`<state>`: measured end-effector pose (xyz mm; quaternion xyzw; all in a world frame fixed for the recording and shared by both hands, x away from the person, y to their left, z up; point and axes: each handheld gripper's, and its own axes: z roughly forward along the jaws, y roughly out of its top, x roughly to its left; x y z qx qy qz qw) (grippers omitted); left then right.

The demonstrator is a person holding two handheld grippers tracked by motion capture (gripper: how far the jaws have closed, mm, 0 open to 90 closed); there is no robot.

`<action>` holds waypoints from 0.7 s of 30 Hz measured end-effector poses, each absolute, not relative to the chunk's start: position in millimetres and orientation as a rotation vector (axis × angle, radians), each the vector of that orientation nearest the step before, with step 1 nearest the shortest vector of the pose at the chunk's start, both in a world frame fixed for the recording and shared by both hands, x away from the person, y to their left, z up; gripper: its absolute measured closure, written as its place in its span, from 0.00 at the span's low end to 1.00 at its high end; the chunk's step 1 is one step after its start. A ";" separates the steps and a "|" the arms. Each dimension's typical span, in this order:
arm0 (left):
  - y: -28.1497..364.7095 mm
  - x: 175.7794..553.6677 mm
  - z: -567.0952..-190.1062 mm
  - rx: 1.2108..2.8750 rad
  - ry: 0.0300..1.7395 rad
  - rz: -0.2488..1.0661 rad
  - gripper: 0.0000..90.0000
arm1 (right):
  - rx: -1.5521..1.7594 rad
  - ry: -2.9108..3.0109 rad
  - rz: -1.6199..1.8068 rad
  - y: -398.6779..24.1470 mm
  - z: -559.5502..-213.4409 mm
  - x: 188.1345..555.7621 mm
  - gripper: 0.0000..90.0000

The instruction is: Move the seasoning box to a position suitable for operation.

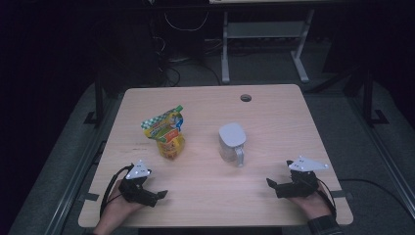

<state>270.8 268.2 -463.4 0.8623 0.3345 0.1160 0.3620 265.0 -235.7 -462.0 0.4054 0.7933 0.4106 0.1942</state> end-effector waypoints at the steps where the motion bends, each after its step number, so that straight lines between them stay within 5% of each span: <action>1: 268.4 270.9 -463.4 2.221 0.860 0.301 0.00 | 1.141 2.223 1.153 -235.6 -461.7 264.7 0.01; 21: 271.6 266.8 -458.8 2.211 0.855 0.322 0.00 | 1.135 2.221 1.220 -225.4 -450.7 260.4 0.05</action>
